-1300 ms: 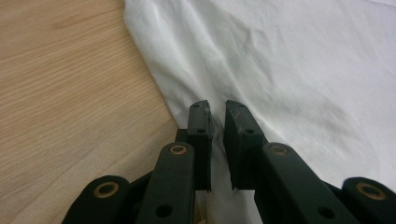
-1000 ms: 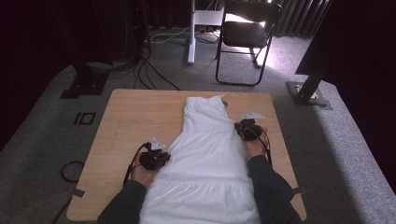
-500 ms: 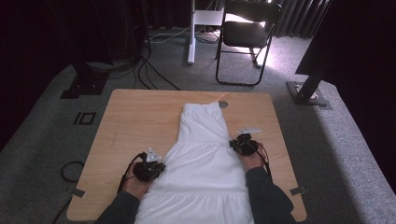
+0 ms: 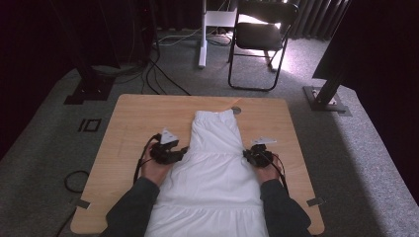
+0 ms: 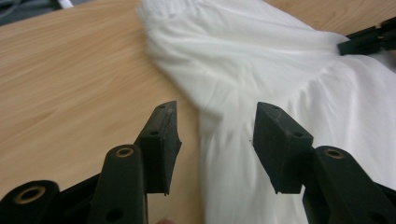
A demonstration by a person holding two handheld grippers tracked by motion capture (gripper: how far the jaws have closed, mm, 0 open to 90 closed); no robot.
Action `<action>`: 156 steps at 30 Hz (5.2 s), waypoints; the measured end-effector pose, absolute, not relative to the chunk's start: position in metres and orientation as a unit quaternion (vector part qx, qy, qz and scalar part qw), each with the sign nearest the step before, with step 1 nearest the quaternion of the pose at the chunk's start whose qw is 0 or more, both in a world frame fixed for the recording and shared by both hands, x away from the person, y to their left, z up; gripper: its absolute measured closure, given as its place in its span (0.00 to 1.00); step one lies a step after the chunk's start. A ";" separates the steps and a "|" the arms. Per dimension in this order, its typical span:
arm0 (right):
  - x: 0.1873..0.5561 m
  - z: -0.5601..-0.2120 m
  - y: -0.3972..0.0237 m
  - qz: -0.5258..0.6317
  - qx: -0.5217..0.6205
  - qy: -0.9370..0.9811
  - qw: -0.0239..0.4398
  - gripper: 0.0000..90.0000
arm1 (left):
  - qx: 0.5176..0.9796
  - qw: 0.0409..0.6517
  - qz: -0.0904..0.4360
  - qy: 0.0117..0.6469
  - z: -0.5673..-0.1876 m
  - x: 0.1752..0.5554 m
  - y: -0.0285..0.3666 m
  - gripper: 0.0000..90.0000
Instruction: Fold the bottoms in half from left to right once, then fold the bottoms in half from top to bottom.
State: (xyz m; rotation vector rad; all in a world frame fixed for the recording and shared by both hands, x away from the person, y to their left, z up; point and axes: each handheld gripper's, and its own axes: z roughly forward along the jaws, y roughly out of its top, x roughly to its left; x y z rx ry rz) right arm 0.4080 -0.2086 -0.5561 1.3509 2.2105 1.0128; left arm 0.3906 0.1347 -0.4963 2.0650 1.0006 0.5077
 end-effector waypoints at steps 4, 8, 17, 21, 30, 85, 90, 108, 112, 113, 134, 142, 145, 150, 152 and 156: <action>0.408 -0.557 -0.209 0.361 0.478 0.781 0.178 0.93 | 0.841 0.335 0.196 0.378 -0.526 0.416 0.102 0.64; 0.406 -0.557 -0.209 0.360 0.476 0.781 0.182 0.93 | 0.842 0.323 0.182 0.393 -0.543 0.417 0.099 0.73; 0.369 -0.555 -0.207 0.346 0.455 0.801 0.181 0.94 | 0.849 0.344 0.146 0.374 -0.548 0.366 0.118 0.83; 0.351 -0.552 -0.204 0.333 0.438 0.818 0.168 0.92 | 0.855 0.345 0.145 0.360 -0.548 0.353 0.121 0.82; 0.375 -0.510 -0.203 0.396 0.413 0.799 0.184 0.84 | 0.855 0.344 0.144 0.361 -0.548 0.357 0.118 0.82; 0.476 -0.549 -0.173 0.335 0.485 0.791 0.168 0.58 | 0.824 0.340 0.159 0.424 -0.512 0.449 0.083 0.45; 0.473 -0.549 -0.171 0.338 0.486 0.787 0.175 0.69 | 0.825 0.316 0.143 0.445 -0.542 0.462 0.077 0.49; 0.396 -0.552 -0.166 0.335 0.467 0.799 0.178 0.74 | 0.828 0.330 0.158 0.425 -0.548 0.380 0.095 0.62; 0.386 -0.554 -0.165 0.342 0.462 0.798 0.181 0.74 | 0.833 0.326 0.155 0.419 -0.547 0.368 0.096 0.62; 0.385 -0.554 -0.165 0.343 0.463 0.797 0.180 0.74 | 0.842 0.316 0.144 0.413 -0.544 0.371 0.097 0.61; 0.386 -0.555 -0.165 0.349 0.465 0.793 0.181 0.74 | 0.825 0.355 0.134 0.419 -0.551 0.428 0.091 0.28; 0.390 -0.553 -0.168 0.355 0.457 0.802 0.149 0.50 | 0.835 0.346 0.151 0.400 -0.550 0.422 0.085 0.46; 0.392 -0.548 -0.176 0.354 0.459 0.802 0.148 0.37 | 0.837 0.346 0.148 0.397 -0.549 0.422 0.085 0.53; 0.404 -0.536 -0.181 0.368 0.451 0.799 0.151 0.23 | 0.835 0.344 0.151 0.402 -0.549 0.422 0.083 0.56; 0.413 -0.537 -0.175 0.352 0.448 0.807 0.155 0.22 | 0.835 0.344 0.151 0.402 -0.549 0.422 0.082 0.56; 0.427 -0.545 -0.161 0.328 0.444 0.819 0.159 0.23 | 0.836 0.343 0.152 0.401 -0.549 0.422 0.082 0.57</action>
